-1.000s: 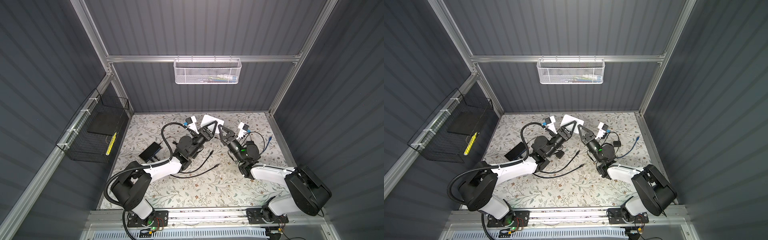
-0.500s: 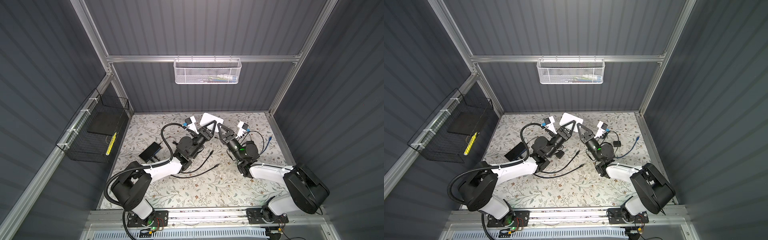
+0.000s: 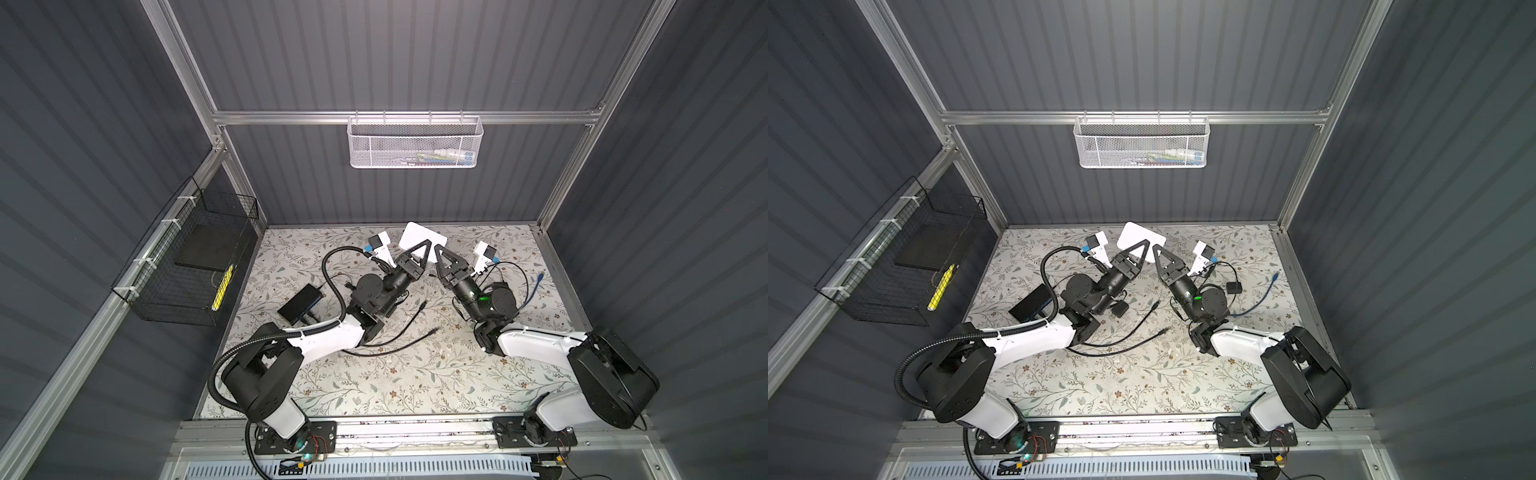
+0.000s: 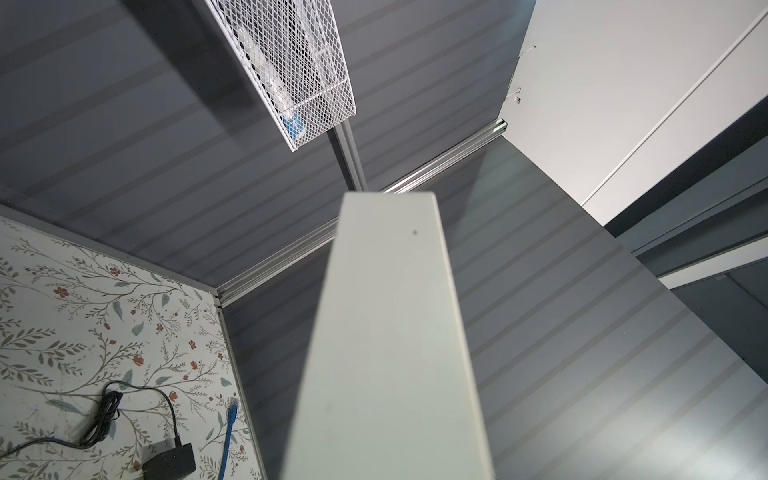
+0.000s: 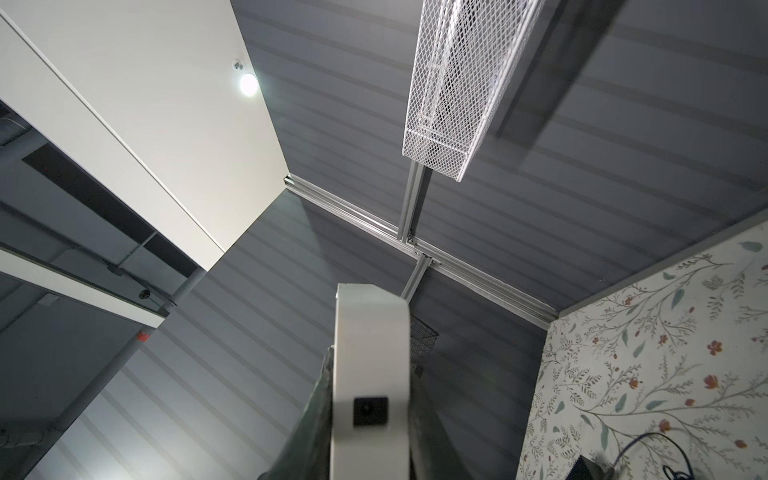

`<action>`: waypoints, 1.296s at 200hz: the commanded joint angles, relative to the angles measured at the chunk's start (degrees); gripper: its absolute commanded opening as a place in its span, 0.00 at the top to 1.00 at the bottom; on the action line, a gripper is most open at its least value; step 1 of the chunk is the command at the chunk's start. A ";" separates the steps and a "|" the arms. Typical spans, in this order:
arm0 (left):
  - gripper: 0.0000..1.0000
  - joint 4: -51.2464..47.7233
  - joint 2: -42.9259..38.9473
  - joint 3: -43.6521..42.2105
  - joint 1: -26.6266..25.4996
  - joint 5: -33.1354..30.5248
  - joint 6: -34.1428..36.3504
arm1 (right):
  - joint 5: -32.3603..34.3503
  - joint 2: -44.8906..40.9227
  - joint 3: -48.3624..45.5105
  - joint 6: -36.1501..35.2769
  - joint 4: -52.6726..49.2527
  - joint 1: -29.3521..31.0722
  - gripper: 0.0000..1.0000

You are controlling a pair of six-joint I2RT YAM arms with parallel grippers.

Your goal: Insert the plug into the switch port

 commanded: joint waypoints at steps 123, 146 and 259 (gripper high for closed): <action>1.00 -61.78 -30.93 -0.45 4.56 -1.98 15.30 | -5.89 -3.65 21.96 -49.48 -96.95 -19.59 0.41; 1.00 -67.18 -33.71 -0.90 4.60 -2.32 15.73 | 1.03 10.28 37.17 -52.07 -108.85 -20.41 0.44; 1.00 -73.98 -39.64 -3.15 4.60 -2.18 19.17 | 4.94 38.21 63.19 -46.76 -121.75 -28.50 0.50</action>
